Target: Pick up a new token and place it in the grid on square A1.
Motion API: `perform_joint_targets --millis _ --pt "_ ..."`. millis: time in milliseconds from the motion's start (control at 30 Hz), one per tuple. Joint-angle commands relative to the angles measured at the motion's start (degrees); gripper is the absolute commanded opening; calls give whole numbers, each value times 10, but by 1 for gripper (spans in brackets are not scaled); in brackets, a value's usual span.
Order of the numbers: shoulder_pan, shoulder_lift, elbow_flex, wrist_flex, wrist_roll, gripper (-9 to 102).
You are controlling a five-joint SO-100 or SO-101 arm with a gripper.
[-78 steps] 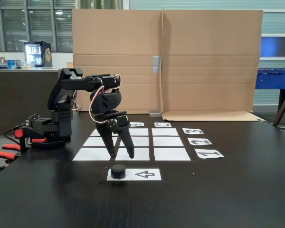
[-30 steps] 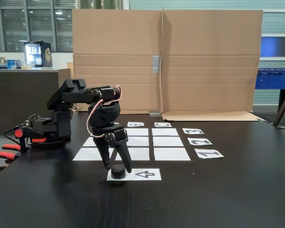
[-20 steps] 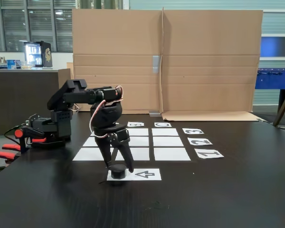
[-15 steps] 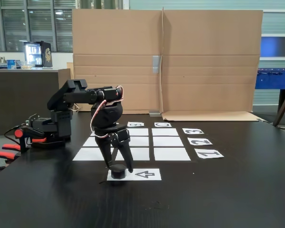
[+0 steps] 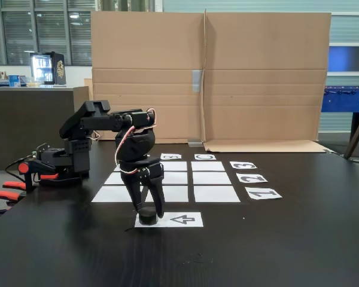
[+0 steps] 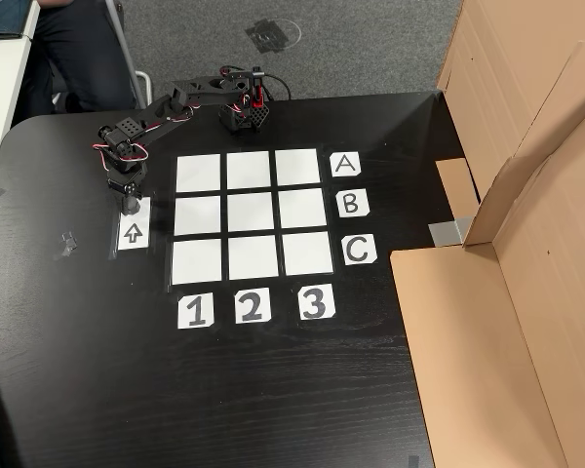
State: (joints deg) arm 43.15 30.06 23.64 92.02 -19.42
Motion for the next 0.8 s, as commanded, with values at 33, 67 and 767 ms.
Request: perform_joint_targets --millis 33,67,767 --pt "0 -12 -54 17 -3 24" --pt "1 -22 -73 25 -3 24" --pt "4 -50 -126 47 2 14"
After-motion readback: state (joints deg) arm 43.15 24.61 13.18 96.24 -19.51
